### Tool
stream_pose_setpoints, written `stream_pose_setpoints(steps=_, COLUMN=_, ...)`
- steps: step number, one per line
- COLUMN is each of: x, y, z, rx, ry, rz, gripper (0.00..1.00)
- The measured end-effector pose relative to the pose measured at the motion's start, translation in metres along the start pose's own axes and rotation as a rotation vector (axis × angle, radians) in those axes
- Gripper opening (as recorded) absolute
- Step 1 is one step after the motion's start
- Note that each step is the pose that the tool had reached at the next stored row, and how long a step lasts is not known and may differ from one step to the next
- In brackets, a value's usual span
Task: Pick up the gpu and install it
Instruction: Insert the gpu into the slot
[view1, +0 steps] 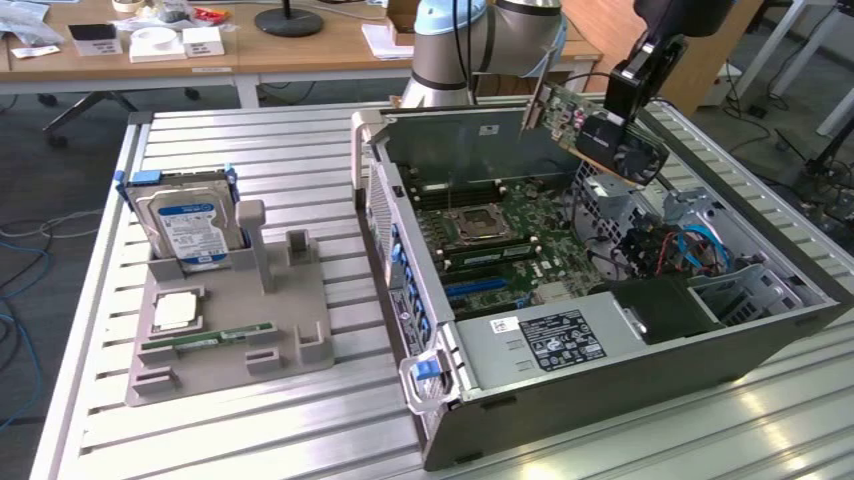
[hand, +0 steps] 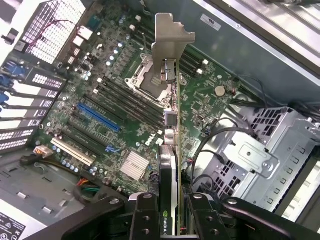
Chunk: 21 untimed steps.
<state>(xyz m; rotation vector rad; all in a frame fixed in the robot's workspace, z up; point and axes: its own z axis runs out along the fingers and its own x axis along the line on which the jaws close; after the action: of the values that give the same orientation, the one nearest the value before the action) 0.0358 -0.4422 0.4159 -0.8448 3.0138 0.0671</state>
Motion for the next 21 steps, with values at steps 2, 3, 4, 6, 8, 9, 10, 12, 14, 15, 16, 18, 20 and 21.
stream_pose_setpoints(steps=2, x=0.0001, y=0.0001, z=0.0, rx=-0.0002, ry=0.0006, rz=-0.014, gripper=0.27)
stream_pose_setpoints(steps=3, x=0.0001, y=0.0001, z=0.0, rx=-0.0002, ry=0.001, rz=-0.021, gripper=0.27)
stream_pose_setpoints(steps=4, x=0.0002, y=0.0001, z=0.0, rx=-0.0003, ry=0.0013, rz=-0.028, gripper=0.27)
stream_pose_setpoints(steps=6, x=0.0002, y=0.0001, z=0.0, rx=-0.0002, ry=0.0016, rz=-0.034, gripper=0.27)
stream_pose_setpoints(steps=8, x=0.0002, y=0.0001, z=0.0, rx=-0.0002, ry=0.0017, rz=-0.034, gripper=0.27)
stream_pose_setpoints(steps=9, x=0.0002, y=0.0001, z=0.0, rx=-0.0002, ry=0.0016, rz=-0.034, gripper=0.27)
stream_pose_setpoints(steps=10, x=0.0002, y=0.0001, z=0.0, rx=-0.0002, ry=0.0016, rz=-0.034, gripper=0.27)
stream_pose_setpoints(steps=12, x=0.0002, y=0.0001, z=0.0, rx=-0.0002, ry=0.0016, rz=-0.034, gripper=0.27)
stream_pose_setpoints(steps=14, x=0.0002, y=0.0001, z=0.0, rx=-0.0002, ry=0.0017, rz=-0.034, gripper=0.27)
stream_pose_setpoints(steps=15, x=0.0002, y=0.0001, z=0.0, rx=-0.0002, ry=0.0016, rz=-0.034, gripper=0.27)
stream_pose_setpoints(steps=16, x=0.0002, y=0.0001, z=0.0, rx=-0.0002, ry=0.0016, rz=-0.034, gripper=0.27)
stream_pose_setpoints(steps=18, x=0.0002, y=0.0001, z=0.0, rx=-0.0002, ry=0.0016, rz=-0.034, gripper=0.27)
stream_pose_setpoints(steps=20, x=0.0002, y=0.0001, z=0.0, rx=-0.0002, ry=0.0017, rz=-0.035, gripper=0.27)
stream_pose_setpoints(steps=21, x=0.0002, y=0.0001, z=0.0, rx=-0.0003, ry=0.0019, rz=-0.04, gripper=0.27)
